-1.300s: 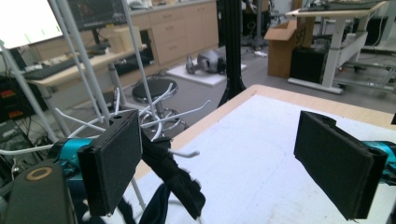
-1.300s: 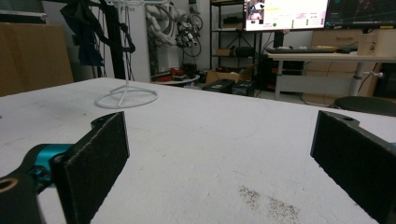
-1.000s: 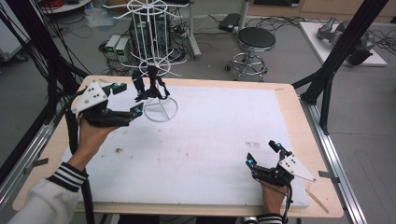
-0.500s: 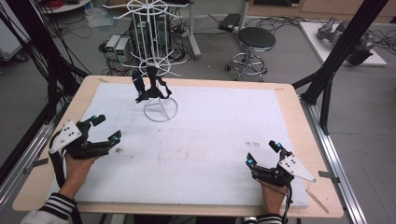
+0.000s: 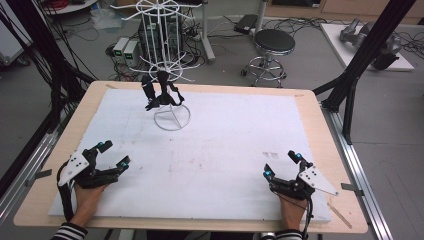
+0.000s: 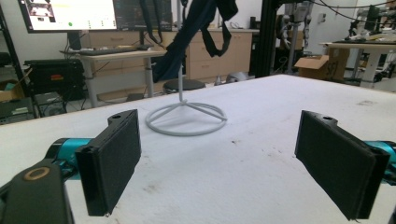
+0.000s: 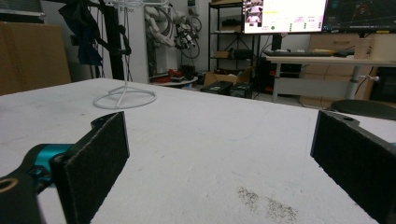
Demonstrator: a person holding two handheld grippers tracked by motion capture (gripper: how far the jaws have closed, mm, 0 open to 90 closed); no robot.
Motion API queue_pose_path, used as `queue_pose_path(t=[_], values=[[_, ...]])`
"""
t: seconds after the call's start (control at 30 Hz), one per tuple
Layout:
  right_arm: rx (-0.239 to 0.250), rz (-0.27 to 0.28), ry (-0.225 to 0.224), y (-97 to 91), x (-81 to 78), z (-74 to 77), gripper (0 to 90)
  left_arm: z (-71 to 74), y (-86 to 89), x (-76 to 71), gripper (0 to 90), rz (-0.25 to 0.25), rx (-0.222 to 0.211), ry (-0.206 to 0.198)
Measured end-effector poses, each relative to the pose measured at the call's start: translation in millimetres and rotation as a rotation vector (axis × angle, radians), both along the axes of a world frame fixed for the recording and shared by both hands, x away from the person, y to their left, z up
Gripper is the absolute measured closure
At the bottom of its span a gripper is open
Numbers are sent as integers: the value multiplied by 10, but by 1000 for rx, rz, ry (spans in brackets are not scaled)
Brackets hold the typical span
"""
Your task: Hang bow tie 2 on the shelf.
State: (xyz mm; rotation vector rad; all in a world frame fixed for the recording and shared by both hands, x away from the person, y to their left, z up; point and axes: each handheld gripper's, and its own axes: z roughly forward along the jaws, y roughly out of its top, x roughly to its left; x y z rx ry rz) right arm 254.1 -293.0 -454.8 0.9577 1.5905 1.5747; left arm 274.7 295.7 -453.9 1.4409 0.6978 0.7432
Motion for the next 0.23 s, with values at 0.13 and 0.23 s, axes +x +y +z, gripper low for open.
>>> queue_pose_path(t=[0.13, 0.23], values=[[0, -1, 1, 1, 1, 0, 36, -7, -1, 3, 149, 2, -10, 7], [0, -3, 3, 1, 2, 0, 37, -8, 0, 3, 149, 6, -9, 7]])
